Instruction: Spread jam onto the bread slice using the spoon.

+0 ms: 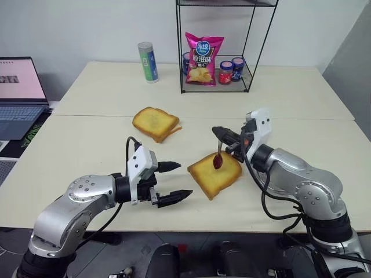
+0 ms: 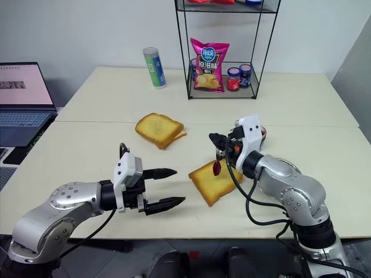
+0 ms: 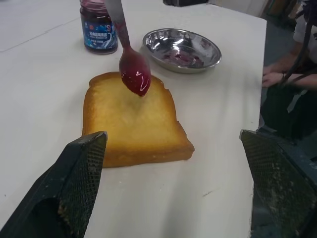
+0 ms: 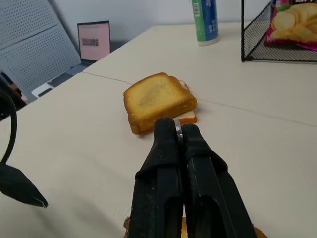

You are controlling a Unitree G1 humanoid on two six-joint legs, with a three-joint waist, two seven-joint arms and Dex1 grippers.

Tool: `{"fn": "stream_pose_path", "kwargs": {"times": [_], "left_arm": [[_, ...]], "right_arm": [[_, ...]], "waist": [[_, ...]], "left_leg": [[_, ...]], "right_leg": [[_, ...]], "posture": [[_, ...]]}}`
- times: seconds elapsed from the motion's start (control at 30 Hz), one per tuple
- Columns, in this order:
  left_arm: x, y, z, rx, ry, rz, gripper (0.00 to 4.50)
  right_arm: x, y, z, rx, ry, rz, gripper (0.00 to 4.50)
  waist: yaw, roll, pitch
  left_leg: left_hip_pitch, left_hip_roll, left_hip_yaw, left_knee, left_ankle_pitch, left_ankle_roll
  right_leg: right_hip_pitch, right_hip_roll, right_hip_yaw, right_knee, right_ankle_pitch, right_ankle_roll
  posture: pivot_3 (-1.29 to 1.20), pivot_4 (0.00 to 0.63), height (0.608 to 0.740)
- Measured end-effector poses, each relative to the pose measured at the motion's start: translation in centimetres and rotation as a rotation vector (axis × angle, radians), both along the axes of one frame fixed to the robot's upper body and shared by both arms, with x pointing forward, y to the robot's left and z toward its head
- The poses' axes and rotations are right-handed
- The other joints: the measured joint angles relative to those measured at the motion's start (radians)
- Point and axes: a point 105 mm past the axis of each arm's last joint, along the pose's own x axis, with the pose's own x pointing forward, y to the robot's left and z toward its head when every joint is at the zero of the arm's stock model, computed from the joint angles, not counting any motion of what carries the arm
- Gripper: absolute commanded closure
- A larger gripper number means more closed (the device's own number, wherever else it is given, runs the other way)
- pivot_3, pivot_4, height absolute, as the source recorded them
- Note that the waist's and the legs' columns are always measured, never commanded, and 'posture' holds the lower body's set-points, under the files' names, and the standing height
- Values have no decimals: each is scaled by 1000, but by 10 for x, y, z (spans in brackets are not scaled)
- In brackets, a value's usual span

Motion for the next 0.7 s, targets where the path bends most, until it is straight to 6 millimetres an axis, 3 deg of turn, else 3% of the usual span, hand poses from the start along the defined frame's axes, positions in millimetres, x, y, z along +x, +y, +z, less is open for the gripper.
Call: {"fn": "stream_pose_path", "kwargs": {"times": [0.17, 0.7], "left_arm": [[2, -10, 0, -2, -10, -28, 0], [2, -11, 1, -4, -18, -33, 0]], "right_arm": [[-1, 8, 1, -15, -50, 30, 4482], [-5, 15, -7, -155, -140, 81, 4482]], "waist": [[1, 0, 0], [1, 0, 0]], "left_leg": [[0, 0, 0, 0, 0, 0], [0, 0, 0, 0, 0, 0]], "right_leg": [[0, 0, 0, 0, 0, 0], [0, 0, 0, 0, 0, 0]], "posture": [[0, 150, 740], [0, 150, 740]]}}
